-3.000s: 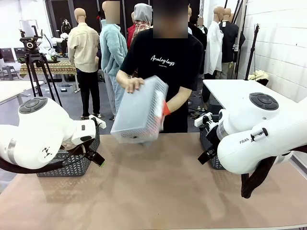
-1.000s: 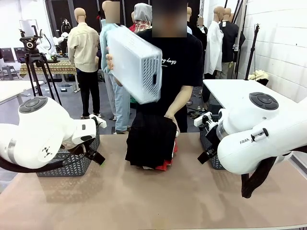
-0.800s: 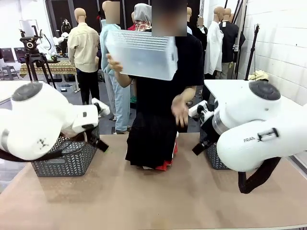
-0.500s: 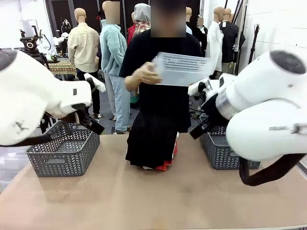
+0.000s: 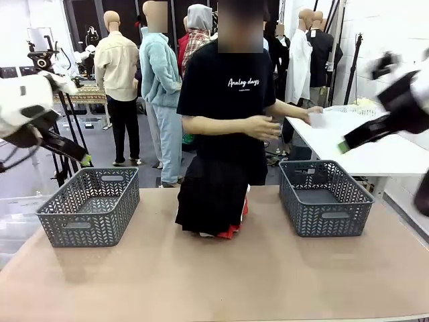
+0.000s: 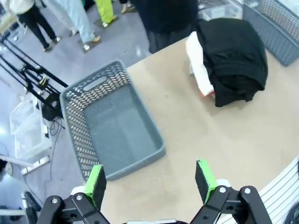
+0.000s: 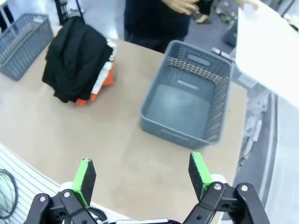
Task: Sort the tops and bottoms.
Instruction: Lift clothes from the center of the table with your left hand.
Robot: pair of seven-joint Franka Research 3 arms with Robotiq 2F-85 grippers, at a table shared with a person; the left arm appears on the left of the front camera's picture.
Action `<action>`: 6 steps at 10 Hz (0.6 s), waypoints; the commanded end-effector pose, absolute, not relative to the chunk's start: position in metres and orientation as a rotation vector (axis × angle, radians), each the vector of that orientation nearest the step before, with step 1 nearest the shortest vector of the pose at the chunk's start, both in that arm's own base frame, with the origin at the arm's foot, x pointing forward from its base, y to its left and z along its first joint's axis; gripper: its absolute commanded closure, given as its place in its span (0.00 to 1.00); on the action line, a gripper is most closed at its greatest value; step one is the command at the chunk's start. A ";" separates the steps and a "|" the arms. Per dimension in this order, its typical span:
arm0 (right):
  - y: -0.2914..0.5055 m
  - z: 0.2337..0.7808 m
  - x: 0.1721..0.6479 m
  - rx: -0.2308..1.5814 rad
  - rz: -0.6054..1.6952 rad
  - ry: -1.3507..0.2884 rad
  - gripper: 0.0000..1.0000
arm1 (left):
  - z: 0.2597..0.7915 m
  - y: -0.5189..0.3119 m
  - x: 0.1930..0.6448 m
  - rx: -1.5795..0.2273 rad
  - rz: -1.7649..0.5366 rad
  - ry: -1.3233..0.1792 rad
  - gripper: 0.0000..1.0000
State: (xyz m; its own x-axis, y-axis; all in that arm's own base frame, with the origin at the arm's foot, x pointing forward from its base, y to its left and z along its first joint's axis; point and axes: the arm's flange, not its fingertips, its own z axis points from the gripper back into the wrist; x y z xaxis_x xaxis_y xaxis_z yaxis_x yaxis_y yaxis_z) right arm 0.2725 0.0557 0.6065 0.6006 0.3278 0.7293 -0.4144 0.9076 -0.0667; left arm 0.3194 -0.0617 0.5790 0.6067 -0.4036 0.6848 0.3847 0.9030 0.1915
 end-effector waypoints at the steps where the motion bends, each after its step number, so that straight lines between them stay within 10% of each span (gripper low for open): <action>1: 0.010 0.520 0.226 0.181 0.402 -0.834 0.00 | 0.508 -0.024 0.266 -0.078 -0.445 -0.839 0.00; 6: 0.013 0.505 0.253 0.277 0.501 -0.766 0.00 | 0.505 -0.023 0.266 -0.233 -0.518 -0.850 0.00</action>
State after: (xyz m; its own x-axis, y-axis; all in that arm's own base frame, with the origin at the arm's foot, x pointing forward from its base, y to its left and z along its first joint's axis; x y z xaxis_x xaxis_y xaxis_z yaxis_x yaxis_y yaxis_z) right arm 0.2840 -0.0023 0.5883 0.6317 0.3074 0.7117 -0.4822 0.8746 0.0503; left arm 0.3182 -0.0229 0.5870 0.5656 -0.3264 0.7573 0.4666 0.8839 0.0324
